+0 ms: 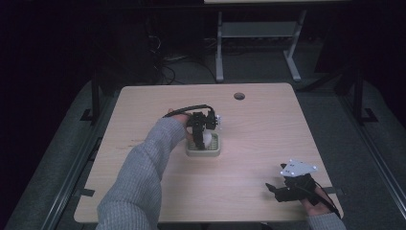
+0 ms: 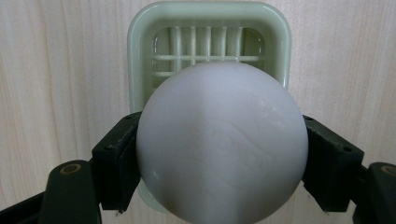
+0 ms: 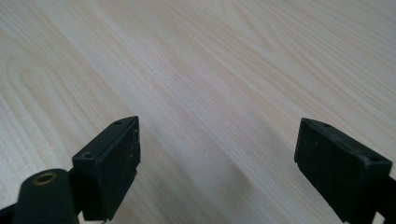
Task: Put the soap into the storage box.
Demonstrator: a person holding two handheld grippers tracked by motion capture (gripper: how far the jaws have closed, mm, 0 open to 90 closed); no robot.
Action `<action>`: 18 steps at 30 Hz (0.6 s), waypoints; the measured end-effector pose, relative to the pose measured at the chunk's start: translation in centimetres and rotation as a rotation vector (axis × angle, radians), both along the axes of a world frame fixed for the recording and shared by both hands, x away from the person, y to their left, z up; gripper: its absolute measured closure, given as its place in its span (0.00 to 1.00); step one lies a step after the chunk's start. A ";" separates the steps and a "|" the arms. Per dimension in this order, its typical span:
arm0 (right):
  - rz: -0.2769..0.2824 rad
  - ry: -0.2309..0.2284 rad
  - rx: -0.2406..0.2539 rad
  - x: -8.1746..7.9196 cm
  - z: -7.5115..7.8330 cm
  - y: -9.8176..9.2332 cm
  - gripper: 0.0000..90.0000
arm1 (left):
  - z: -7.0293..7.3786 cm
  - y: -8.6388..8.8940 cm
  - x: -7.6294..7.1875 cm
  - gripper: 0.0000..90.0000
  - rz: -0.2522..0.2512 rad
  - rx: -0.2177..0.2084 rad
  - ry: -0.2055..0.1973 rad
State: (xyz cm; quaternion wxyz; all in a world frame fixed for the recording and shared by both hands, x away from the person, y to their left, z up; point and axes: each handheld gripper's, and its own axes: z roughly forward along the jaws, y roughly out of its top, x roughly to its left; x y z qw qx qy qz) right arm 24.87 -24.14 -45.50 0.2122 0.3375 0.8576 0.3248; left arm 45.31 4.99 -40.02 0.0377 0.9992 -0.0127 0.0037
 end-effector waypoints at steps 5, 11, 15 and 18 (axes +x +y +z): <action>0.001 0.000 0.001 0.0 0.0 0.0 0.15 | -0.3 -0.1 0.1 0.26 0.008 -0.004 0.010; 0.004 -0.003 -0.003 0.0 0.0 0.0 0.15 | -0.5 0.0 0.4 0.26 0.015 -0.007 0.017; 0.008 -0.006 -0.010 0.0 0.0 -0.1 0.15 | -0.6 0.0 0.5 0.26 0.008 -0.002 0.011; 0.003 -0.001 -0.001 0.0 0.0 0.0 0.15 | -0.7 -0.1 0.5 0.26 0.011 0.000 0.017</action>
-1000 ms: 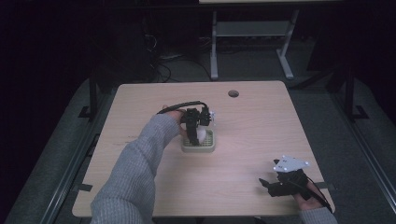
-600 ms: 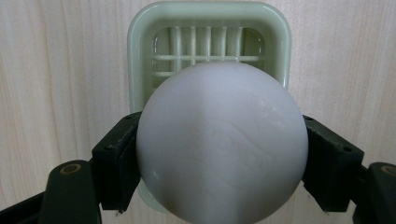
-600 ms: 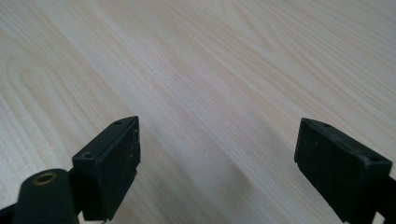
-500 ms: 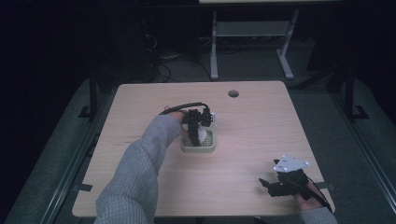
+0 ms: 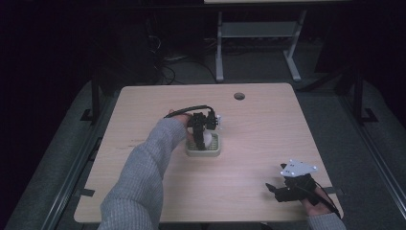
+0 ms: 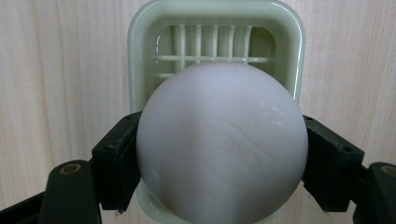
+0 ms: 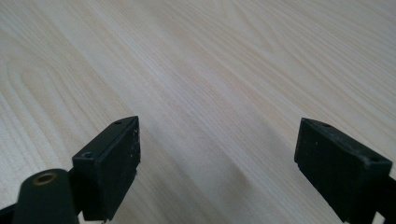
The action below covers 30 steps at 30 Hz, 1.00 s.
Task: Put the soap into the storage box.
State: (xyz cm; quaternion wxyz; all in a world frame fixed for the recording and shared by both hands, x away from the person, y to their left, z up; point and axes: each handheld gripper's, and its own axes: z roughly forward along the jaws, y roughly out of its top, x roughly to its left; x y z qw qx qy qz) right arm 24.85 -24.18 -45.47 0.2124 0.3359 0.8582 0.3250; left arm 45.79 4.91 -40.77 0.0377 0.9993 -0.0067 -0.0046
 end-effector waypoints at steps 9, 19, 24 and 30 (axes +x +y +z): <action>0.001 -0.001 -0.001 0.0 0.0 0.0 0.16 | -0.3 -0.1 0.1 0.26 0.000 0.007 0.001; 0.000 0.000 0.000 0.0 0.0 0.0 0.16 | -0.3 0.0 0.2 0.26 0.013 0.007 0.011; 0.006 -0.005 -0.010 0.0 0.0 0.0 0.15 | -0.3 -0.1 0.3 0.26 0.013 0.018 0.015; 0.001 -0.001 -0.001 0.0 0.0 0.0 0.15 | 0.2 0.2 0.3 0.25 0.021 0.000 0.003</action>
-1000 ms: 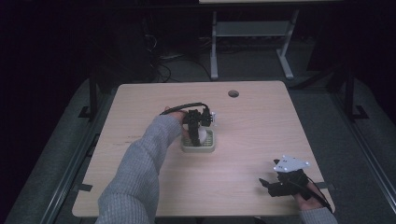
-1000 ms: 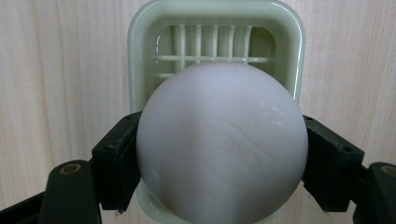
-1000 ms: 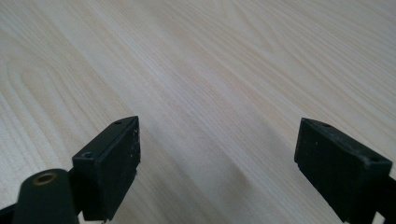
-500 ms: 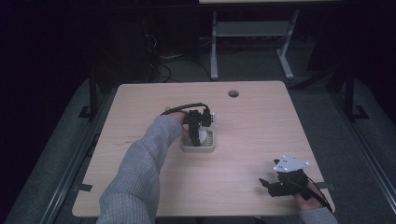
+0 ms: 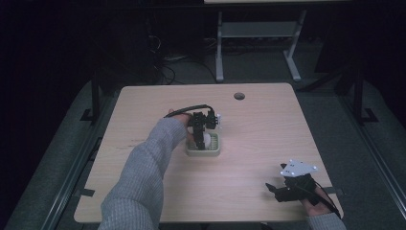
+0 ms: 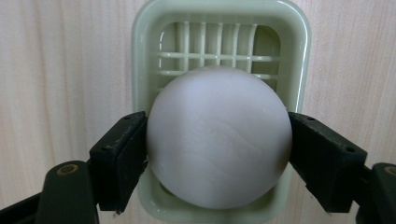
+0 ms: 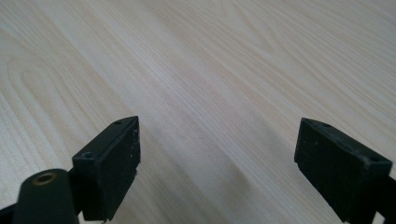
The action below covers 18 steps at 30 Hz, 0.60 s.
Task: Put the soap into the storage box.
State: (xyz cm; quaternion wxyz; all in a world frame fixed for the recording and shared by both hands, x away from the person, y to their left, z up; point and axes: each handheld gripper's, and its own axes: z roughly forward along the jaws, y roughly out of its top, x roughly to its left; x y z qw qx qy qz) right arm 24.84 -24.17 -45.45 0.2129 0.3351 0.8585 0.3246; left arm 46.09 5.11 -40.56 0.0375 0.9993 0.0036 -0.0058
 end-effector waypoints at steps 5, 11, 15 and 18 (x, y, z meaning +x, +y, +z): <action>0.005 -0.003 -0.008 0.0 0.0 0.0 0.15 | 0.4 0.3 -0.1 0.24 0.008 0.008 -0.005; -0.003 0.001 0.002 0.0 0.0 0.1 0.16 | 1.0 0.3 -0.4 0.24 -0.003 -0.009 -0.021; -0.003 0.004 -0.001 -0.1 0.0 0.1 0.15 | 1.4 0.3 -0.7 0.24 -0.006 -0.008 -0.037; 0.000 0.000 0.004 0.0 0.0 0.0 0.15 | 1.7 0.4 -1.0 0.24 -0.006 -0.013 -0.041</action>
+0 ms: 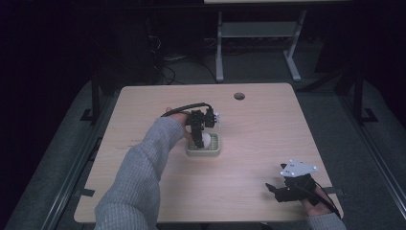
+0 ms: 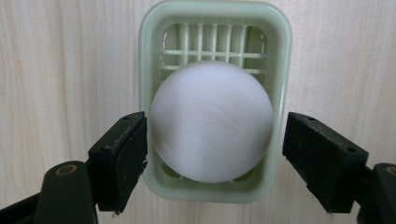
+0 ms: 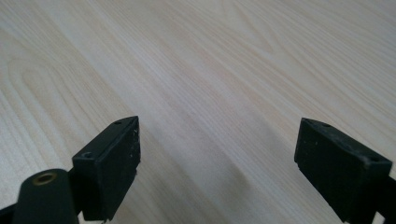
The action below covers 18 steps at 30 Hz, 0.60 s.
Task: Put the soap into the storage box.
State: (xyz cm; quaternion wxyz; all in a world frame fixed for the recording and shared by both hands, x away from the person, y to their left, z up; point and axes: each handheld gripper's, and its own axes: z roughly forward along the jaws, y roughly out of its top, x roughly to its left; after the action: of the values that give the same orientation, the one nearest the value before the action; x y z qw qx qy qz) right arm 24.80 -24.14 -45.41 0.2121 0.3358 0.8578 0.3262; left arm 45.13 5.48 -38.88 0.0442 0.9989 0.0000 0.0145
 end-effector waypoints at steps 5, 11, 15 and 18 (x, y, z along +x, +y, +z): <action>-0.003 0.001 0.000 0.0 0.0 0.1 0.15 | 0.5 0.1 -0.4 0.26 -0.011 -0.008 -0.004; -0.004 -0.001 -0.003 0.0 0.0 0.1 0.16 | 1.0 0.3 -0.9 0.26 -0.022 -0.011 -0.014; -0.005 0.000 -0.002 0.0 0.0 0.1 0.15 | 1.1 0.4 -1.4 0.26 -0.025 -0.011 -0.010; -0.006 0.000 -0.004 0.0 0.0 0.1 0.15 | 1.2 0.5 -1.7 0.26 -0.026 -0.013 -0.013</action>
State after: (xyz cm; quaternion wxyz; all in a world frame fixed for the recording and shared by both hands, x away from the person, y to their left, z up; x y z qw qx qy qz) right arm 24.82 -24.06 -45.43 0.2139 0.3377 0.8575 0.3239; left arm 43.45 6.03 -37.72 0.0509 0.9984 -0.0133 0.0204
